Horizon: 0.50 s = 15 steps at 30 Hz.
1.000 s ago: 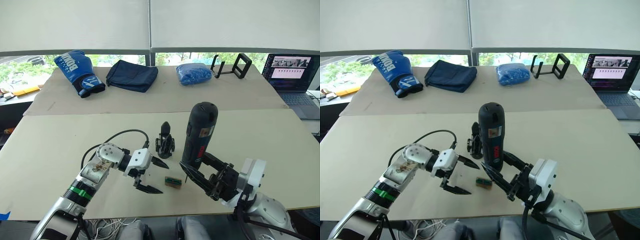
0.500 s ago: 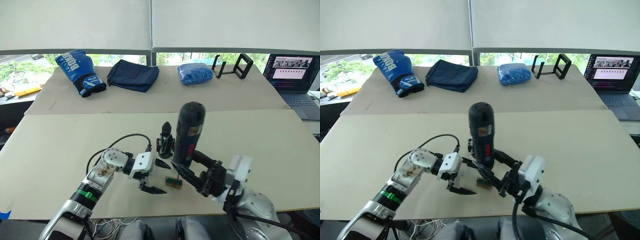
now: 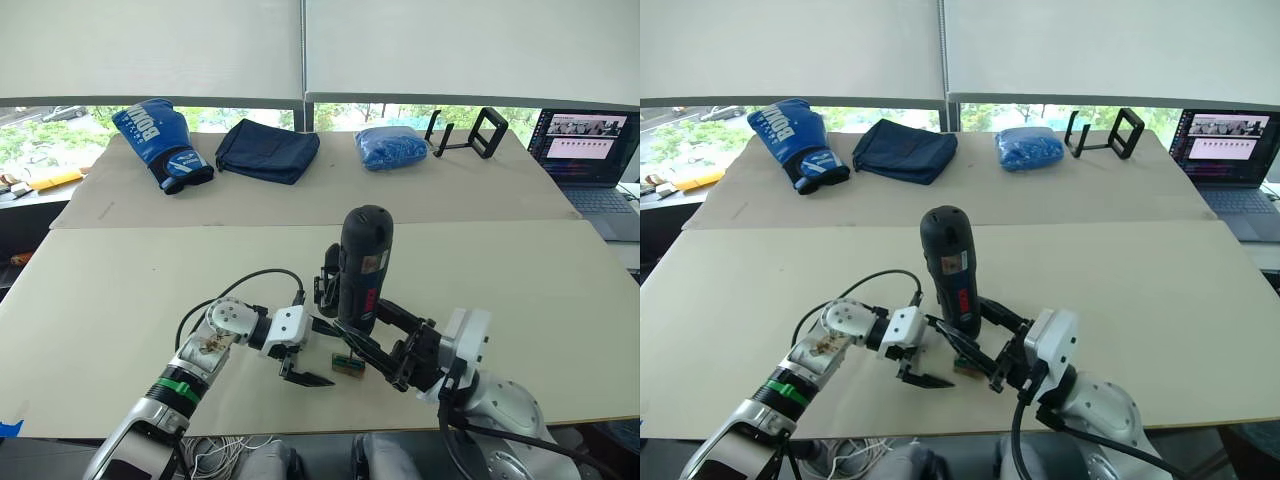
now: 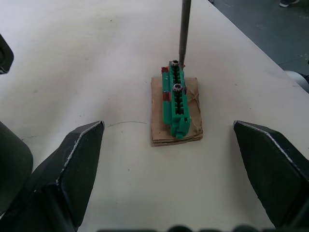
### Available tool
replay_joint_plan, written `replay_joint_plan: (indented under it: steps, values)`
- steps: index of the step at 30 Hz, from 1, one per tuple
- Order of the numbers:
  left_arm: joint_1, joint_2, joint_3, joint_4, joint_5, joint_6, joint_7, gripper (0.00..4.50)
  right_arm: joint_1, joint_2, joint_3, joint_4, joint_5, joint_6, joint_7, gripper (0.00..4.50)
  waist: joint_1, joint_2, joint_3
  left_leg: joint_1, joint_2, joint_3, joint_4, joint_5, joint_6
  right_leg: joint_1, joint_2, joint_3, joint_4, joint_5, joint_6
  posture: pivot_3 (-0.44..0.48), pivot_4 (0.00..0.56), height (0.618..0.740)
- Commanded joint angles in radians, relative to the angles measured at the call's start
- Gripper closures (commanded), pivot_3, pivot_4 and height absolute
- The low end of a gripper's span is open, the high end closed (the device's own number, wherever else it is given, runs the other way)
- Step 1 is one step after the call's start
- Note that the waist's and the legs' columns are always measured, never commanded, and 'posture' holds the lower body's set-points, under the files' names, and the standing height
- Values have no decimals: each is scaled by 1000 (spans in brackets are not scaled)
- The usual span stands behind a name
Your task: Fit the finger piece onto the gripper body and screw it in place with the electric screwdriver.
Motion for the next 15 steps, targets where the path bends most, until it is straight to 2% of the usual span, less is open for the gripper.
replay_joint_plan:
  steps: [1, 6, 15]
  values:
    - [-19, -7, 4, -8, -3, -25, -4, 0, -5, -19, -54, -93, 72, -3, -14, 2603, 1, 0, 0, 0, 0, 0, 0, 0, 0, 0, 0, 0, 0, 0, 0, 0, 150, 740]
    - [-26, -15, 2, -6, -3, -26, -7, 0, 18, -58, -71, -102, 104, 6, -10, 2603, 3, 0, 0, 0, 0, 0, 0, 0, 0, 0, 0, 0, 0, 0, 0, 0, 150, 740]
    - [-30, -24, 9, -2, -8, -37, -9, 0, 4, -57, -52, -73, 92, 3, -16, 2603, 4, -1, 0, 0, 0, 0, 0, 0, 1, 0, 0, 0, 0, 0, 0, 0, 150, 740]
